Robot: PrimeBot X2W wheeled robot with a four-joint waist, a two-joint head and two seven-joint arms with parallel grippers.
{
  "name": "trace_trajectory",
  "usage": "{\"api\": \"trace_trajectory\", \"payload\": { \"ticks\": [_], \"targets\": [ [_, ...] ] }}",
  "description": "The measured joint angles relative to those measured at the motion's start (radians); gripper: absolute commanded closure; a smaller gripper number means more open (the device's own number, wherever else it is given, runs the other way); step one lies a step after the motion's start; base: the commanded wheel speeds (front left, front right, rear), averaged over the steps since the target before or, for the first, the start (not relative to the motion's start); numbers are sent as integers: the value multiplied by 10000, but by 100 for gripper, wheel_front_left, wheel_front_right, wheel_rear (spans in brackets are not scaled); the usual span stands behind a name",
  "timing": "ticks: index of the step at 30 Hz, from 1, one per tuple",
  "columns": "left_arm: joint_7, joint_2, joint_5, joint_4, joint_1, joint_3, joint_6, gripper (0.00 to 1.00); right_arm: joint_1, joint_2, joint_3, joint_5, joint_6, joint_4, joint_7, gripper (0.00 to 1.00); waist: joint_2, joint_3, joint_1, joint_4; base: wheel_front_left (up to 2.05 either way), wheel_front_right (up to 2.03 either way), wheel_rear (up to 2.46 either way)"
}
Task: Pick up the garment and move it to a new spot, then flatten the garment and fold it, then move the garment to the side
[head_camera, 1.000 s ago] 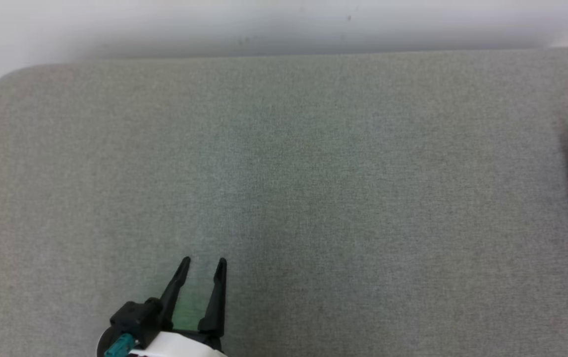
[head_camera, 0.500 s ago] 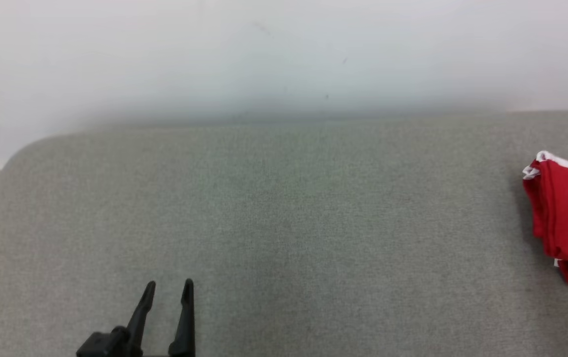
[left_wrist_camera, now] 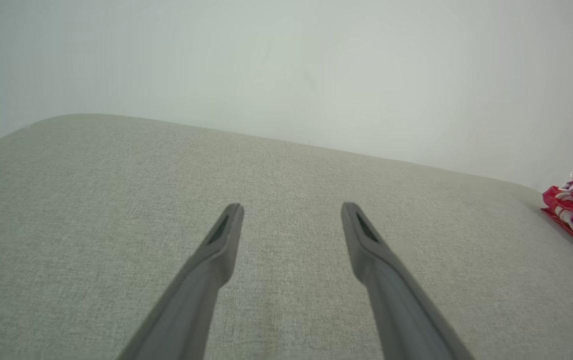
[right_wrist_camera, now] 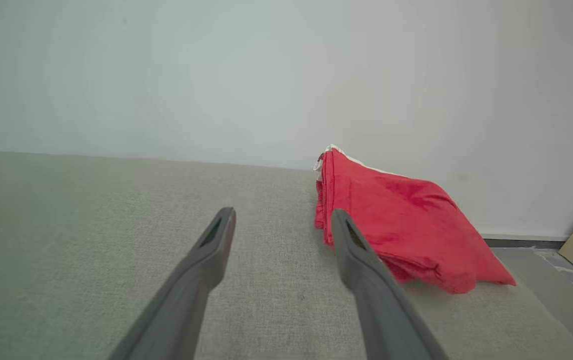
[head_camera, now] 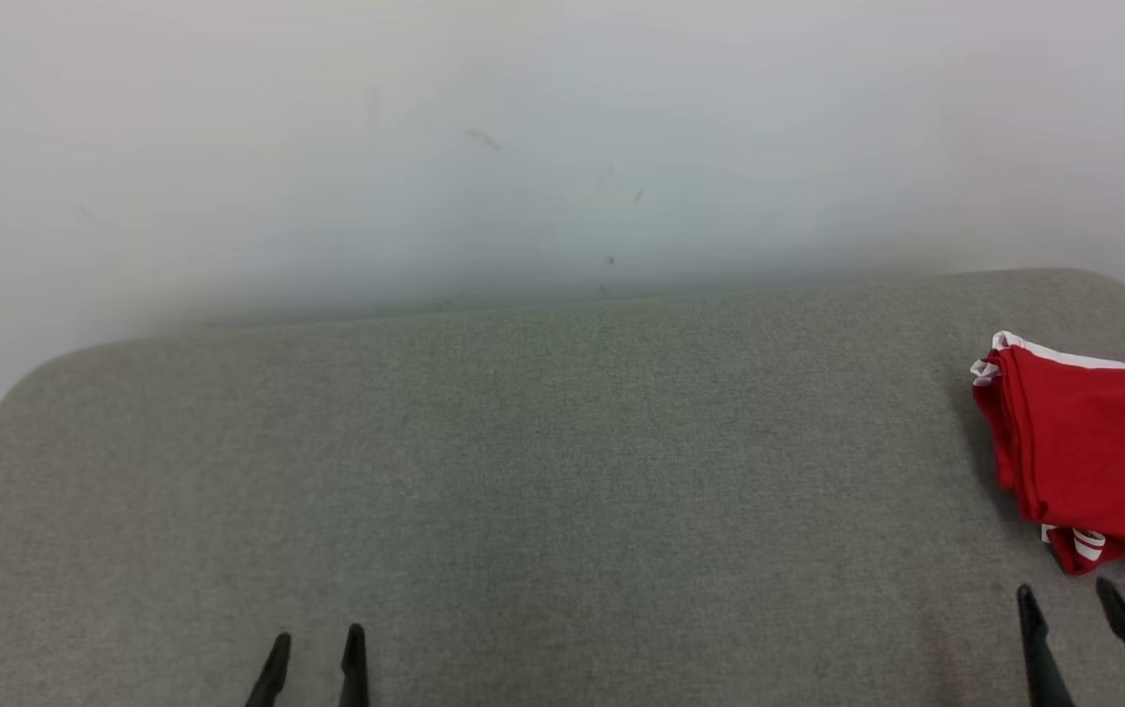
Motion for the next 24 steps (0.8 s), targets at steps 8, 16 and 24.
{"api": "trace_trajectory", "payload": {
  "ticks": [8,16,24],
  "targets": [
    [0,-2,2,268,198,-73,190,0,-48,366,780,167,0,928,-487,0,0,-95,0,-95,0,0,0],
    [0,-2,-21,242,275,-199,403,0,-395,343,1030,286,0,888,-508,0,0,-98,0,111,0,0,0],
    [0,0,-61,311,280,-203,443,0,-411,337,1058,311,0,892,-508,0,0,-165,0,321,0,0,0]
  ]
}}
